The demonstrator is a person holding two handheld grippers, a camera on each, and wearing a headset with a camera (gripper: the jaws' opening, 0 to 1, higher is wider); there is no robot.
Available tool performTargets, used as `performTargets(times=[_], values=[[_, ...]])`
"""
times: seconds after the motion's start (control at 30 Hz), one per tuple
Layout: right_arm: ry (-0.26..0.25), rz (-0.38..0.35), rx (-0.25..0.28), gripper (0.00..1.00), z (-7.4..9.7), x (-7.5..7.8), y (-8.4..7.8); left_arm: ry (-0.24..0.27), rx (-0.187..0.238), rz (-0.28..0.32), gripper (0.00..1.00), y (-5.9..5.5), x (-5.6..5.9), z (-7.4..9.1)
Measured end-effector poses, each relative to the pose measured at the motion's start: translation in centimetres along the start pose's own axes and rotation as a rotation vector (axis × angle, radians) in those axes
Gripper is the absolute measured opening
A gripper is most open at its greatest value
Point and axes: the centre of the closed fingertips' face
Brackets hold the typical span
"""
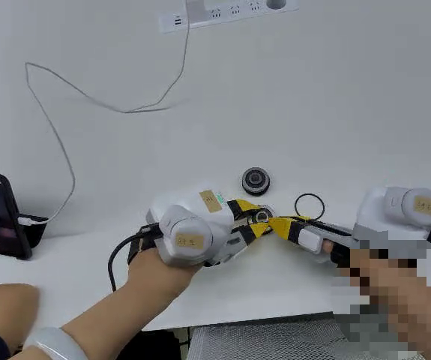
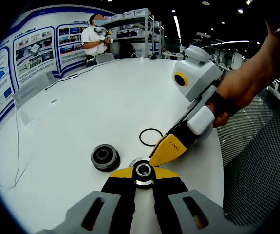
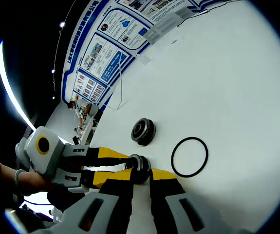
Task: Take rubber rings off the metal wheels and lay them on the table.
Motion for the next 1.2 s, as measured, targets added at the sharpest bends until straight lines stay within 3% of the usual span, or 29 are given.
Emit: performTargets(times=[0.37, 0.43, 0.93, 1.2], values=[[0.021, -0.052, 0.0, 0.14, 0.18, -0.17, -0.07, 0.003, 0.001, 0.006, 0.13, -0.06, 0.05, 0.01], [0.046, -0.077, 0.01, 0.14, 0.17, -0.59, 0.17, 0.004, 0.001, 0.006, 0.13, -0.09, 0.04, 0.01], [0.021, -0.062, 0.016, 0.18, 0.07, -0.15, 0.29, 0.002, 0.003, 0.01, 0.13, -0.04, 0.08, 0.06], [0.034, -0.075, 0.011, 0.18, -0.03, -0.53, 0.09, 0.002, 0.006, 0.012, 0.13, 0.0, 0.15, 0.13]])
Point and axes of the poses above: the centre of the closed fingertips' face, and the gripper's own axes: z roughly backward along the fingers, x roughly to its right, y roughly out of its top, and after that the axes turned 1 degree about y, right-handed
